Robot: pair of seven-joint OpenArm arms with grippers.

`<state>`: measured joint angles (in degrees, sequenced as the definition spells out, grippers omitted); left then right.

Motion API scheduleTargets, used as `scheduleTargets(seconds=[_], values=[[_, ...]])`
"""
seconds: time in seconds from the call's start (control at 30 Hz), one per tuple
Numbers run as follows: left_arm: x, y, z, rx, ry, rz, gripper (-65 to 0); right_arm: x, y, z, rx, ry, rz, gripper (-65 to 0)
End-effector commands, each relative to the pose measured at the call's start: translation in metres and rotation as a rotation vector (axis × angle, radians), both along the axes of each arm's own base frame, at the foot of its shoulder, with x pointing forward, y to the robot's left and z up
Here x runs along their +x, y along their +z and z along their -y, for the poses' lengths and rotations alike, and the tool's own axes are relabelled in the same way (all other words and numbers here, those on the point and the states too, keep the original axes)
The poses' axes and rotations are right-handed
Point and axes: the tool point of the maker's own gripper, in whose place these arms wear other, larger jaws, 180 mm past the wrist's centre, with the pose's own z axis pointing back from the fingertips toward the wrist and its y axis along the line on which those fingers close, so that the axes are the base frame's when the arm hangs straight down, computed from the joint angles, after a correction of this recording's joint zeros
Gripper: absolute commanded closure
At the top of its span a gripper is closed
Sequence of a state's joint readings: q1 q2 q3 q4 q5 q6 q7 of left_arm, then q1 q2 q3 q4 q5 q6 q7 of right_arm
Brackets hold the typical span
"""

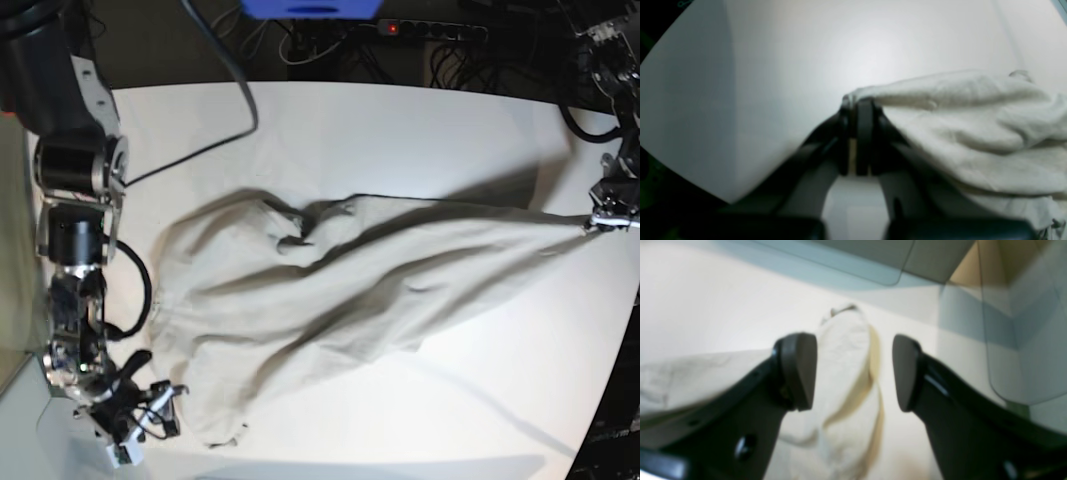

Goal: Layout the t-shirt on the table in an organized manner, then fold the t-shirt properly
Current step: 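Drag the grasped fabric with the right gripper away from the left gripper, then pull the shirt taut between both grippers, spreading it flat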

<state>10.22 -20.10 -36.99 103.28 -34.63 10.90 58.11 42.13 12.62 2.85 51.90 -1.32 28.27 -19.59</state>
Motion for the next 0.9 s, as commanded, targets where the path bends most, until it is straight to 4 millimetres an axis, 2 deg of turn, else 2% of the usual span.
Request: scheduleTargets(seconds=[0.0,0.07,0.23,0.43,0.53,0.67,0.87], values=[[0.005,0.015,-0.007,0.036,0.005,0.038,-0.6,0.003,0.033,0.002,0.006,-0.006,0.106,-35.2],[0.006,0.015,-0.008,0.037,0.006,0.039,-0.6,-0.023,0.024,-0.004,-0.03,0.012,0.12,-35.2],[0.007,0.017,-0.008,0.038,0.006,0.043,-0.6,-0.094,-0.02,-0.017,-0.108,0.041,0.034,-35.2],[0.008,0.015,-0.007,0.034,0.006,0.045,-0.6,-0.171,-0.066,-0.047,-0.109,0.088,-0.084,-35.4],[0.008,0.015,-0.008,0.036,0.007,0.044,-0.6,-0.202,-0.073,-0.064,-0.093,0.13,-0.102,-35.4],[0.008,0.015,-0.007,0.034,0.005,0.044,-0.6,-0.238,-0.07,-0.086,-0.091,0.217,-0.108,-35.2],[0.008,0.015,-0.008,0.032,0.007,0.047,-0.6,-0.275,-0.087,-0.106,-0.016,0.214,-0.174,-35.1]])
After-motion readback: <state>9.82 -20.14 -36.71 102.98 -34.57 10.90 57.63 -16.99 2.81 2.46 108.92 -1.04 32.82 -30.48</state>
